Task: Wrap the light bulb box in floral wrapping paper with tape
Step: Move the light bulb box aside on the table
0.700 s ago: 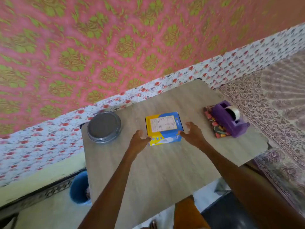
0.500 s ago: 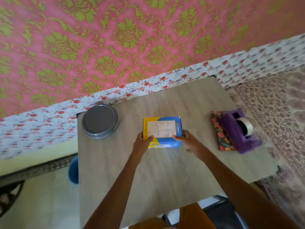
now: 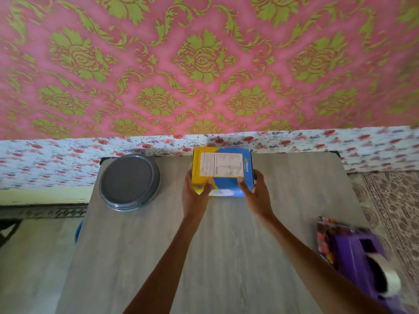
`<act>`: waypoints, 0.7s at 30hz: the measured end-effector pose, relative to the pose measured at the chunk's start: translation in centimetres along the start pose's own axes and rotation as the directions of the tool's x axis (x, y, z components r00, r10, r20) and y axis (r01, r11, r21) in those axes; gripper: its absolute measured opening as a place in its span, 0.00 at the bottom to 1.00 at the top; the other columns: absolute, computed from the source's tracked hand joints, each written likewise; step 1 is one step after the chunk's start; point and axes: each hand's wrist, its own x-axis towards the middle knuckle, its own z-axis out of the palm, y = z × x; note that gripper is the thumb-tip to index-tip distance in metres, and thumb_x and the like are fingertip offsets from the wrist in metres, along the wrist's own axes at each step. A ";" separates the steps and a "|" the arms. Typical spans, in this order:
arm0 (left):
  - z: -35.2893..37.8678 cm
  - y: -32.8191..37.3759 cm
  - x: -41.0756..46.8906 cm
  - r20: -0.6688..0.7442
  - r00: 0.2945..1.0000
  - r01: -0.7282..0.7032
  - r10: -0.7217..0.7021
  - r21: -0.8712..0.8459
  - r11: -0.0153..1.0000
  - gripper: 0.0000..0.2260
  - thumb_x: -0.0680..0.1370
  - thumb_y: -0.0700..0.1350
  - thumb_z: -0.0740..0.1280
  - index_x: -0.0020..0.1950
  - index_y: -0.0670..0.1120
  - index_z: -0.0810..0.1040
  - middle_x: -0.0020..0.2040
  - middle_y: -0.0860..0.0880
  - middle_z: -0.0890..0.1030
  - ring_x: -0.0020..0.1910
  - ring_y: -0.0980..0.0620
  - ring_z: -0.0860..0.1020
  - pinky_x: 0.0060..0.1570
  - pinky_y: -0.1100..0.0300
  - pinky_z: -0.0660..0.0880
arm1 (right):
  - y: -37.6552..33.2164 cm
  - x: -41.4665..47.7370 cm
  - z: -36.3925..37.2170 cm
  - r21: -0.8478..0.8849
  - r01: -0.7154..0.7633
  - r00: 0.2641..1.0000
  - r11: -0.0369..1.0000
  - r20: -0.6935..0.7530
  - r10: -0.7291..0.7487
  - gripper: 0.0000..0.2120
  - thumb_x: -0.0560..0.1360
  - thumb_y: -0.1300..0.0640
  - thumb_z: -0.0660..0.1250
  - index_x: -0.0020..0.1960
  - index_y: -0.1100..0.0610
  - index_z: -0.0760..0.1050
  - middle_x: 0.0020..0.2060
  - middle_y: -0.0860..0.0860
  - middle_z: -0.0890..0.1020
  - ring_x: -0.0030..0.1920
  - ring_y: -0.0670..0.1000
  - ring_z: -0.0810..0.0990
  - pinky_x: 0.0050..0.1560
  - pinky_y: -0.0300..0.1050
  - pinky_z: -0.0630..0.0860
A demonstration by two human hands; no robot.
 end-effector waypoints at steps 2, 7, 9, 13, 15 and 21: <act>0.4 -0.8 1.9 -0.009 1.000 -0.020 0.020 0.004 1.000 0.20 0.73 0.55 0.70 0.63 0.62 0.68 0.57 0.52 0.81 0.53 0.52 0.81 0.50 0.56 0.78 | 0.1 1.6 1.0 0.046 0.037 0.999 0.998 -0.028 -0.035 0.24 0.74 0.40 0.66 0.65 0.52 0.71 0.54 0.44 0.81 0.52 0.39 0.81 0.44 0.31 0.76; 1.7 -1.0 4.1 -0.060 0.990 -0.134 0.127 -0.136 0.982 0.23 0.77 0.39 0.70 0.70 0.47 0.66 0.57 0.51 0.79 0.44 0.66 0.81 0.39 0.73 0.74 | 0.9 4.3 2.8 0.104 0.111 0.991 0.988 -0.087 -0.102 0.22 0.72 0.37 0.64 0.62 0.47 0.73 0.52 0.44 0.82 0.48 0.37 0.81 0.42 0.31 0.75; 2.2 -1.9 4.5 -0.090 0.977 -0.208 0.193 -0.199 0.958 0.22 0.78 0.40 0.70 0.68 0.49 0.66 0.55 0.51 0.80 0.42 0.64 0.82 0.39 0.70 0.75 | 1.7 4.8 3.7 0.174 0.108 0.992 0.979 -0.083 -0.095 0.22 0.72 0.39 0.64 0.63 0.46 0.70 0.53 0.41 0.80 0.48 0.33 0.79 0.42 0.27 0.73; 3.2 -4.3 5.5 -0.151 0.940 -0.337 0.306 -0.282 0.898 0.21 0.78 0.46 0.70 0.69 0.49 0.68 0.57 0.49 0.81 0.45 0.54 0.84 0.46 0.57 0.80 | 4.2 5.5 5.1 0.281 0.187 0.978 0.941 -0.139 -0.153 0.14 0.79 0.46 0.64 0.64 0.44 0.70 0.56 0.40 0.80 0.52 0.34 0.79 0.46 0.29 0.74; 3.7 -5.0 6.0 -0.179 0.921 -0.387 0.347 -0.306 0.870 0.23 0.78 0.49 0.70 0.71 0.48 0.67 0.59 0.48 0.79 0.47 0.57 0.83 0.50 0.55 0.80 | 4.8 6.1 5.4 0.294 0.235 0.967 0.926 -0.164 -0.193 0.09 0.81 0.49 0.63 0.61 0.42 0.71 0.54 0.39 0.80 0.50 0.33 0.79 0.45 0.28 0.73; 4.3 -6.7 7.5 -0.209 0.881 -0.465 0.425 -0.205 0.861 0.34 0.74 0.69 0.65 0.75 0.56 0.61 0.71 0.50 0.71 0.67 0.52 0.74 0.63 0.43 0.74 | 6.3 7.9 5.4 0.173 0.309 0.940 0.935 -0.203 -0.274 0.12 0.78 0.40 0.63 0.53 0.47 0.72 0.43 0.41 0.79 0.37 0.31 0.77 0.35 0.26 0.70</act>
